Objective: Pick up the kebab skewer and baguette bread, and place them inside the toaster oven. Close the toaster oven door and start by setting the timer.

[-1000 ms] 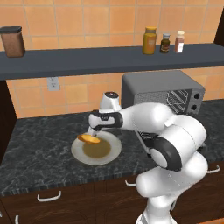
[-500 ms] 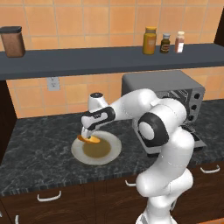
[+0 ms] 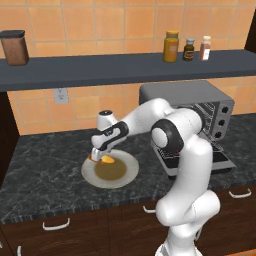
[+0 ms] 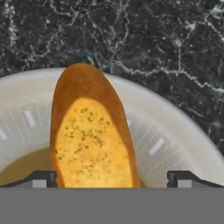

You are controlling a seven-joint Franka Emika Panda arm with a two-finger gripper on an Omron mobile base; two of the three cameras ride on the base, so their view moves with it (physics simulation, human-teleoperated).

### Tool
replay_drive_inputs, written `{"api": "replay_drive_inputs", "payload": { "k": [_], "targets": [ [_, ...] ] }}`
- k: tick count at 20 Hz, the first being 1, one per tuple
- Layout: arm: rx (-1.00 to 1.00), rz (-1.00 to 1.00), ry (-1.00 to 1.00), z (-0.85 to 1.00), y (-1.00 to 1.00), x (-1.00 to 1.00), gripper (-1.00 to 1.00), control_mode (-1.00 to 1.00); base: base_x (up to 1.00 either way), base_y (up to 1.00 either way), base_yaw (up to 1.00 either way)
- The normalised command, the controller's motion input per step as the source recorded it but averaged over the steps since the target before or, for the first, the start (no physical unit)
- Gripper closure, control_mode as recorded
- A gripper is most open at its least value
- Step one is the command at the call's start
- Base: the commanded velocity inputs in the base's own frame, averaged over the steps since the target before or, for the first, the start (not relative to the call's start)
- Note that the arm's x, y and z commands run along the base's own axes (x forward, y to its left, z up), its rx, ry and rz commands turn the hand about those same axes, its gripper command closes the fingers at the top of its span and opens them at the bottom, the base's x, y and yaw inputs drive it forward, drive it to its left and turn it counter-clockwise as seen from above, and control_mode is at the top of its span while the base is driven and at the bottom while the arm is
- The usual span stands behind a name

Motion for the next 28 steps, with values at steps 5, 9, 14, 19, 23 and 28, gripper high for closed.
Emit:
{"api": "replay_drive_inputs", "payload": {
  "k": [5,9,14,19,23,28],
  "targets": [
    [0.00,0.00,0.03,-0.22,0.09,0.34,-1.00,-1.00,0.00,0.00,0.00],
    [0.00,0.00,0.03,-0.17,0.08,0.04,-1.00,-1.00,0.00,0.00,0.00],
    [0.00,0.00,0.01,-0.18,0.08,-0.24,-1.00,-1.00,0.00,0.00,0.00],
    [0.00,0.00,0.00,-0.21,0.10,-0.15,1.00,-1.00,0.00,0.00,0.00],
    [0.00,0.00,0.00,-0.06,0.01,-0.04,1.00,-1.00,0.00,0.00,0.00],
    [0.00,0.00,0.00,-0.09,0.03,-0.38,1.00,-1.00,0.00,0.00,0.00]
  ]
}}
